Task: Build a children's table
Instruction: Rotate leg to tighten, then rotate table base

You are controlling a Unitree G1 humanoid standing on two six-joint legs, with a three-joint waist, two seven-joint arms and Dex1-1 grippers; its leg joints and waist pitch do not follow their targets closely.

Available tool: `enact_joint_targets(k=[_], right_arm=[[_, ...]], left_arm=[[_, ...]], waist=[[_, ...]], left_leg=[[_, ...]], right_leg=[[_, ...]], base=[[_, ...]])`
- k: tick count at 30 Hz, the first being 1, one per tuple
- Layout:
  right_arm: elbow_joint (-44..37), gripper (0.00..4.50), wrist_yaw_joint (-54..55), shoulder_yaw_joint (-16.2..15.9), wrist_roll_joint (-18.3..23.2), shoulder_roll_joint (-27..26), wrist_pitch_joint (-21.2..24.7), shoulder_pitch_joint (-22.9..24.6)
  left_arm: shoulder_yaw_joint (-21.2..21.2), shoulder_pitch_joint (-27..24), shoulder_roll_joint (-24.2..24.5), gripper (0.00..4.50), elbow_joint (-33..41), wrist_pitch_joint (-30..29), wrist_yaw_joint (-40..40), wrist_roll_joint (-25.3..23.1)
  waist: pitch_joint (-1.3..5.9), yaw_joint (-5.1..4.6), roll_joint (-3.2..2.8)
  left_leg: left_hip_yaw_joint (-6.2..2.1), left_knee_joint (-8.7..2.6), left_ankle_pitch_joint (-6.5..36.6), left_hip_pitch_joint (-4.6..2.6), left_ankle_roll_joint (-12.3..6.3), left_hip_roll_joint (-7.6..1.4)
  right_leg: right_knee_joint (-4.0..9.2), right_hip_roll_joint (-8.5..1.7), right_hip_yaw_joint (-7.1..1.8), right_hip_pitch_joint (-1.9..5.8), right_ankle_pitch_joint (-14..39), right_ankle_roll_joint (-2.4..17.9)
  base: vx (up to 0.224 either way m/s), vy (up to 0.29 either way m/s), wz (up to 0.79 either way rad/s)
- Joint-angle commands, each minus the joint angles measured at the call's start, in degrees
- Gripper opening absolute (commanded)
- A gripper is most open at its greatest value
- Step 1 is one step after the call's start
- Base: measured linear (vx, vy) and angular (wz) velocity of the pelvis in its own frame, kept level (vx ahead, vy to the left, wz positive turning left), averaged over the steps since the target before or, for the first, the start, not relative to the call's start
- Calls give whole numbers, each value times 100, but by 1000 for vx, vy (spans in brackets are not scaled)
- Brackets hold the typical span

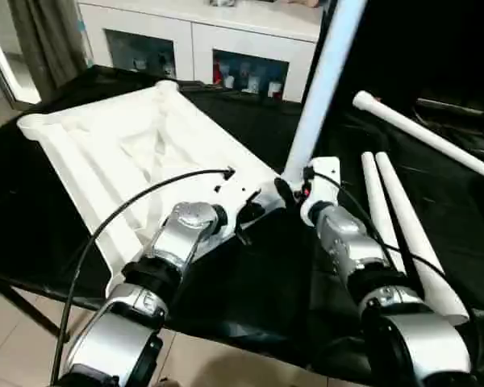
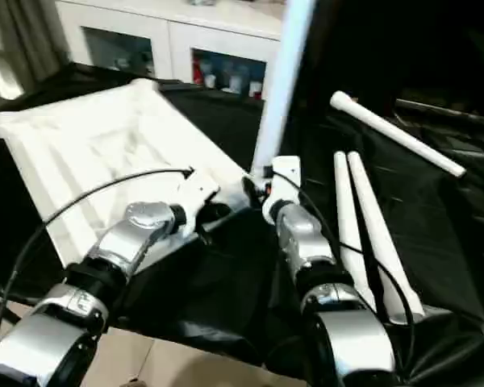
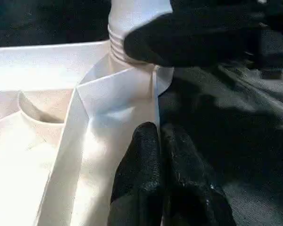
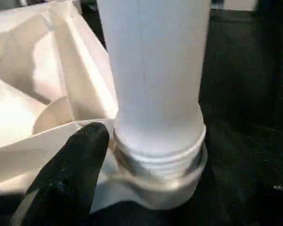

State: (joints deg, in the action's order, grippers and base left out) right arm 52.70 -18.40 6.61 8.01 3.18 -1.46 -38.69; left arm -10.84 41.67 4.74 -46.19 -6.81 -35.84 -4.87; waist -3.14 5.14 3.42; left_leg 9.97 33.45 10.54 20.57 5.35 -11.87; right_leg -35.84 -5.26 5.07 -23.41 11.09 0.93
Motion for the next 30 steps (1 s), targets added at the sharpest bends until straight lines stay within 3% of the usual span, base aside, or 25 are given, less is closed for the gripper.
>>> enact_joint_targets(k=[1,2,3,4,5,7,8,9,10,12,13,15,16,17,18,19,20,21,22,23,24,26,28,29,30], right_arm=[[-1087,348,-432,-64,275,202,330,392],[-1179,348,-463,-71,291,223,360,441],[-1831,348,-679,-149,370,388,559,801],[-2024,355,-737,-210,339,460,598,930],[-2197,359,-821,-265,331,519,663,1046],[-2365,359,-951,-383,244,600,772,1178],[-2394,359,-1001,-406,211,615,797,1208],[-2394,359,-1001,-406,211,615,797,1208],[-2402,359,-1018,-443,147,629,834,1230],[-2356,359,-1006,-496,51,642,858,1224],[-2456,359,-972,-655,-83,679,1065,1263],[-2461,359,-969,-668,-95,682,1080,1265],[-2577,359,-963,-741,-120,707,1178,1305],[-2763,359,-937,-851,-151,734,1383,1370],[-2763,359,-937,-851,-151,734,1383,1370],[-2794,359,-847,-926,-228,735,1511,1390],[-2744,359,-793,-939,-267,722,1550,1378],[-2744,359,-793,-939,-267,722,1550,1378],[-2611,359,-710,-983,-367,708,1552,1344],[-2522,359,-693,-1006,-414,684,1568,1309],[-2522,359,-693,-1006,-414,684,1568,1309],[-2439,359,-673,-1029,-459,660,1569,1274],[-2288,359,-640,-1082,-520,621,1624,1192],[-2201,359,-620,-1121,-553,597,1648,1141],[-2170,359,-613,-1135,-564,589,1657,1123]], left_arm=[[121,220,-93,0,-109,506,-16,157],[129,229,-98,0,-115,538,-24,166],[213,306,-136,0,-142,675,-153,280],[250,331,-143,21,-106,690,-266,352],[324,371,-150,41,-57,663,-263,415],[443,419,-152,44,70,635,-338,576],[472,435,-148,53,112,650,-376,641],[472,435,-148,67,112,650,-376,641],[488,452,-95,79,193,668,-304,627],[500,453,4,87,335,567,-188,571],[613,312,448,93,914,247,140,365],[627,297,486,118,965,218,168,348],[746,219,666,125,1205,101,345,280],[1174,-44,1137,127,1822,-190,776,105],[1174,-44,1137,133,1822,-190,776,105],[1786,-524,1791,133,2591,-563,1144,-183],[2063,-797,2106,144,2950,-742,1240,-341],[2063,-797,2106,144,2950,-742,1240,-341],[2408,-1216,2436,167,3462,-1087,1155,-556],[2635,-1456,2549,167,3785,-1333,1148,-694],[2635,-1456,2549,167,3785,-1333,1148,-694],[2861,-1668,2623,167,4068,-1590,1178,-835],[3204,-2022,2739,167,4421,-1991,1332,-1069],[3355,-2212,2782,167,4510,-2204,1397,-1130],[3404,-2278,2797,167,4538,-2278,1417,-1147]], waist=[[396,39,57],[416,53,60],[442,55,71],[444,67,27],[433,60,54],[412,68,78],[405,72,7],[385,54,45],[379,39,27],[378,26,35],[374,21,26],[371,-16,7],[374,-8,-5],[386,-8,12],[376,-38,15],[388,-47,5],[396,-100,8],[374,-151,5],[364,-150,85],[364,-140,45],[338,-156,36],[312,-79,32],[303,-52,104],[284,-13,125],[286,-9,113]], left_leg=[[6,-343,407,17,-526,-112],[1,-329,300,15,-583,-120],[-2,-303,87,31,-701,-113],[-1,-287,7,16,-743,-113],[11,-280,-57,27,-842,-117],[22,-291,244,32,-786,-112],[16,-300,342,33,-734,-116],[20,-316,546,33,-633,-127],[15,-329,715,26,-534,-127],[6,-335,756,36,-427,-129],[-5,-344,741,40,-384,-135],[-16,-359,765,50,-310,-139],[-11,-353,770,27,-291,-134],[-35,-357,664,36,-239,-179],[-30,-358,562,72,-270,-151],[-14,-345,564,7,-250,-162],[-50,-365,455,60,-208,-188],[-32,-372,445,78,-222,-150],[-7,-347,456,17,-233,-138],[4,-350,419,-33,-215,-175],[-1,-369,429,-13,-216,-183],[33,-373,639,-102,-165,-187],[23,-400,767,-85,-116,-206],[1,-434,1019,-73,-16,-191],[5,-429,1097,-91,26,-188]], right_leg=[[398,-293,-314,361,345,961],[369,-300,-313,371,105,1005],[317,-289,-308,385,-339,1114],[292,-284,-310,368,-537,1173],[279,-285,-300,360,-792,1337],[325,-315,-291,374,-347,1367],[337,-329,-297,370,-190,1372],[380,-325,-297,366,99,1345],[407,-319,-298,358,336,1296],[409,-322,-300,362,470,1225],[405,-321,-300,368,493,1186],[395,-311,-293,375,536,1121],[404,-310,-297,360,555,1113],[331,-320,-300,394,357,1136],[336,-296,-298,399,259,1093],[339,-295,-301,354,243,1091],[272,-319,-288,399,149,1114],[307,-273,-286,376,205,1075],[324,-266,-299,336,357,1079],[317,-275,-309,289,297,1176],[316,-266,-306,288,298,1200],[356,-244,-313,206,419,1220],[339,-257,-315,227,487,1210],[375,-278,-317,225,914,1066],[385,-277,-323,207,965,1034]], base=[[0,0,0],[0,0,0],[0,0,0],[0,0,0],[0,0,0],[0,0,0],[0,0,0],[0,0,0],[0,0,0],[0,0,0],[0,0,0],[0,0,0],[0,0,0],[0,0,0],[0,0,0],[0,0,0],[0,0,0],[0,0,0],[0,0,0],[0,0,0],[0,0,0],[0,0,0],[0,0,0],[0,0,0],[0,0,0]])
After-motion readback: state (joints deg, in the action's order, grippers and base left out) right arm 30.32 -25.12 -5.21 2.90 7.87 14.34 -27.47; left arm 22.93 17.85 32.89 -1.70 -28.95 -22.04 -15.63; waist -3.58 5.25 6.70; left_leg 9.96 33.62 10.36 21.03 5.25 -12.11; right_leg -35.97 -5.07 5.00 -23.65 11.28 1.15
